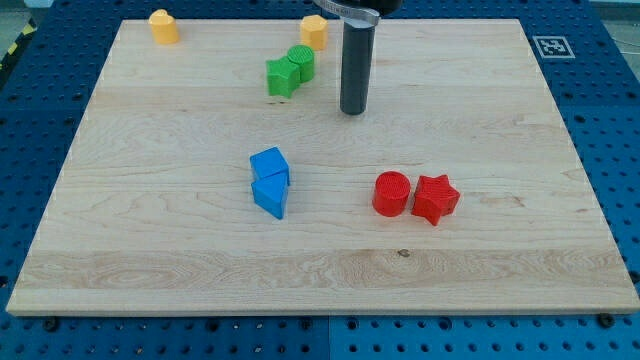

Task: Place your arm in between the green star and blue cube

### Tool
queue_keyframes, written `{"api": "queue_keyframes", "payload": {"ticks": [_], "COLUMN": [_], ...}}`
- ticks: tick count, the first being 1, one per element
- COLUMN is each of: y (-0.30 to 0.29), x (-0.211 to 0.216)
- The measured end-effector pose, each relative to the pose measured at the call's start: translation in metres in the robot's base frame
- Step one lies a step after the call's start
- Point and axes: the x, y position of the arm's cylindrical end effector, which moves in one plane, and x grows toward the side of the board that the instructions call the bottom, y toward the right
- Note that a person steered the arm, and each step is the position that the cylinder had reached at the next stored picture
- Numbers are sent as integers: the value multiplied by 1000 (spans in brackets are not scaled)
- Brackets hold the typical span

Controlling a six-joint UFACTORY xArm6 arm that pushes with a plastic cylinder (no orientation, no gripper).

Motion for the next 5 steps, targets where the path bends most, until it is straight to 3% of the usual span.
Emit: {"api": "queue_keyframes", "payload": {"ticks": [2, 5], "y": [-6, -84], "x": [8, 16]}}
